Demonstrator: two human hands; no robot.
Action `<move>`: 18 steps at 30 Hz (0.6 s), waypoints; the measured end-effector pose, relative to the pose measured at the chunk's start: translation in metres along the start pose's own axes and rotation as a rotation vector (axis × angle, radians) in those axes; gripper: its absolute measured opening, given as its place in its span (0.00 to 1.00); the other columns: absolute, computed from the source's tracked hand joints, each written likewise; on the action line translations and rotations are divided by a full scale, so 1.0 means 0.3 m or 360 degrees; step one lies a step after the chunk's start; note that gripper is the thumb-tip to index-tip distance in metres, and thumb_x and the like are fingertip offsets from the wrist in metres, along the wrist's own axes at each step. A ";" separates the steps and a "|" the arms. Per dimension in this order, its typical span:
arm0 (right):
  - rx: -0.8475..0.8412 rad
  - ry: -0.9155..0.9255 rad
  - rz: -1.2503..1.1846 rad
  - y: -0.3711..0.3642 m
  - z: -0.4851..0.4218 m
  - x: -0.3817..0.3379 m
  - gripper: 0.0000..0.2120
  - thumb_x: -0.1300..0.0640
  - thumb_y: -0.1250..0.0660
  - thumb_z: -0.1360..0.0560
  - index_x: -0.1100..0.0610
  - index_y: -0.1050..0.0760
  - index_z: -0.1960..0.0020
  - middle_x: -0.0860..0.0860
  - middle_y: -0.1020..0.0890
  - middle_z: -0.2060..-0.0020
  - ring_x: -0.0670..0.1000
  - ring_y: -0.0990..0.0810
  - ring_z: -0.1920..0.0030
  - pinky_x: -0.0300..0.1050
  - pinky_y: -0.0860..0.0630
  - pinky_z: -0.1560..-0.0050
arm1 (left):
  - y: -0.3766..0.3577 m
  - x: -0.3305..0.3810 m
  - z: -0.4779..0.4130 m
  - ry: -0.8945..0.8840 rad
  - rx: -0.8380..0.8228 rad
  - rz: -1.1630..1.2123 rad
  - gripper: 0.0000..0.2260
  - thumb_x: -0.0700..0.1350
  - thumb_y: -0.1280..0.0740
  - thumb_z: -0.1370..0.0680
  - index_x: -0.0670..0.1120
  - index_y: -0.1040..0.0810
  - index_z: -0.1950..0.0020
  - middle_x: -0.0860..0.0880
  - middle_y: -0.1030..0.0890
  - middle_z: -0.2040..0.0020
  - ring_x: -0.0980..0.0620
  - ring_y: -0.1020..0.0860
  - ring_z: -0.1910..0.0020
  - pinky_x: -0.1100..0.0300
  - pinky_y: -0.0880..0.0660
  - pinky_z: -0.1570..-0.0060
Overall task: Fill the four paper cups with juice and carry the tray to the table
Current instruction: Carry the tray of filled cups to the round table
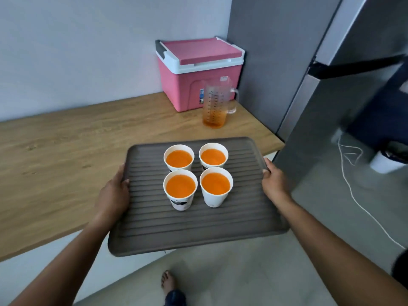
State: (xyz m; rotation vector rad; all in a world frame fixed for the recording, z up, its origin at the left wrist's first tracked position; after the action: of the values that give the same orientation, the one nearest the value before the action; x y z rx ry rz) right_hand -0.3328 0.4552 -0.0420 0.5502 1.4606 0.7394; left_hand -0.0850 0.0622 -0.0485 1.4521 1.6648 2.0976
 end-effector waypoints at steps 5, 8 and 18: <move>0.0148 -0.0151 0.0077 0.196 0.149 0.185 0.22 0.58 0.44 0.17 0.50 0.34 0.23 0.59 0.24 0.30 0.63 0.25 0.33 0.52 0.28 0.36 | -0.093 0.121 0.088 -0.0158 -0.0133 0.0146 0.25 0.42 0.42 0.20 0.59 0.39 0.24 0.38 0.22 0.36 0.35 0.22 0.41 0.45 0.26 0.45; 0.0246 -0.0237 0.0062 0.297 0.234 0.281 0.23 0.58 0.43 0.17 0.51 0.34 0.23 0.58 0.25 0.29 0.62 0.26 0.32 0.51 0.30 0.33 | -0.146 0.204 0.125 -0.0235 -0.0208 0.0147 0.25 0.42 0.42 0.19 0.59 0.40 0.24 0.39 0.21 0.36 0.35 0.22 0.42 0.46 0.26 0.46; 0.0557 -0.0576 -0.0047 0.538 0.563 0.512 0.23 0.58 0.44 0.17 0.52 0.34 0.23 0.55 0.27 0.27 0.59 0.28 0.29 0.49 0.34 0.29 | -0.300 0.508 0.185 -0.0662 -0.0438 0.0127 0.25 0.43 0.41 0.19 0.56 0.41 0.22 0.37 0.21 0.38 0.34 0.22 0.43 0.46 0.27 0.47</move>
State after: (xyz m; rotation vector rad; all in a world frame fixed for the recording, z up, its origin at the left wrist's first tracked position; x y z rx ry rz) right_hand -0.1891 0.6937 -0.0183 0.8795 1.2573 0.3357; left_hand -0.1693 0.2265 -0.0311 1.7303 1.1384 1.8048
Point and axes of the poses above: each hand's wrist, its own z-axis away from the middle knuckle, its own y-axis out of the back of the hand, x = y × z, the point moved 9 cm from there along -z, towards the middle knuckle
